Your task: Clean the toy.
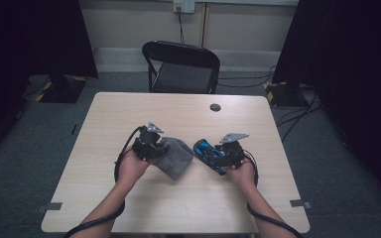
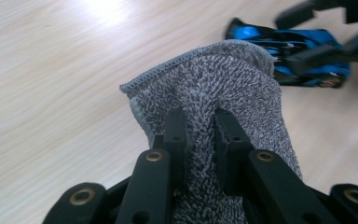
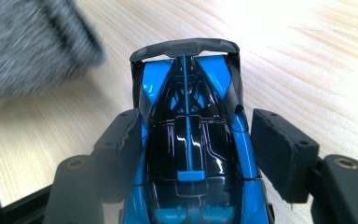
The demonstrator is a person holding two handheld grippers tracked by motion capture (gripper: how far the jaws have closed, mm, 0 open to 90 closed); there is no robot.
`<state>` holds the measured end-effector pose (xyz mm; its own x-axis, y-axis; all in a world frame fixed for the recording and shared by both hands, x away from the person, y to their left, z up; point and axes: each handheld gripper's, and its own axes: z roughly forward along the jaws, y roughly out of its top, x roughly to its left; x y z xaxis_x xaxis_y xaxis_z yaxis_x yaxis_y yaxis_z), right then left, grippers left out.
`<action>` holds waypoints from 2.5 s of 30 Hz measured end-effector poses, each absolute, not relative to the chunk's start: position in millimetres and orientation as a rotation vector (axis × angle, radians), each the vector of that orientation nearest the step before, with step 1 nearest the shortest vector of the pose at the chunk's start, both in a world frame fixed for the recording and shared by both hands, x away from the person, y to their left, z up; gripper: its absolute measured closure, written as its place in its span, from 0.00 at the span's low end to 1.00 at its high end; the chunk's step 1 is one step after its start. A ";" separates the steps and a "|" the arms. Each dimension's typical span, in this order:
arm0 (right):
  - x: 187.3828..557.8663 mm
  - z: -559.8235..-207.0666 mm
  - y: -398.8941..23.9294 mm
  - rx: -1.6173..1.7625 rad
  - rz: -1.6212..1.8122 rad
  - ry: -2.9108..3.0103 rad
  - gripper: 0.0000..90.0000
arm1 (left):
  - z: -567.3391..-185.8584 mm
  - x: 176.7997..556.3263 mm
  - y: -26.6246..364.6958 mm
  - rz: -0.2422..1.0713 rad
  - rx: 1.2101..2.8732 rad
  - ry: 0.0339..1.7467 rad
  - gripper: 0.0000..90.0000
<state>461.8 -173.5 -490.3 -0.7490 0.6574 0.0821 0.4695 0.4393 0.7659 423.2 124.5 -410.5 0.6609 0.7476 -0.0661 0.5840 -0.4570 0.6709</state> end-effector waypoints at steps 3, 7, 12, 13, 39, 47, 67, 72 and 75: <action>462.0 -490.4 -173.7 0.982 1.202 2.464 0.38 | -412.8 417.5 115.8 0.285 2.205 0.999 0.86; 462.7 -489.3 -173.2 0.985 1.191 2.475 0.38 | -417.6 406.5 94.0 0.234 2.217 0.941 0.86; 463.0 -488.8 -172.6 0.987 1.184 2.476 0.38 | -424.5 398.2 73.5 0.163 2.202 0.906 0.86; 462.9 -488.9 -172.7 0.986 1.185 2.476 0.38 | -426.9 396.5 69.5 0.156 2.212 0.902 0.86; 461.8 -490.7 -174.6 0.985 1.211 2.463 0.38 | -466.0 417.5 43.3 0.227 2.271 1.022 0.85; 461.5 -490.7 -174.3 0.987 1.209 2.460 0.38 | -465.7 425.7 57.2 0.240 2.252 1.074 0.85; 460.4 -491.3 -174.6 1.000 1.217 2.451 0.38 | -461.8 445.0 92.5 0.283 2.208 1.183 0.85; 460.3 -491.2 -174.6 1.000 1.214 2.451 0.38 | -461.8 448.7 102.2 0.296 2.206 1.202 0.85; 460.2 -491.4 -174.8 0.999 1.217 2.450 0.38 | -461.0 450.8 108.2 0.305 2.194 1.221 0.85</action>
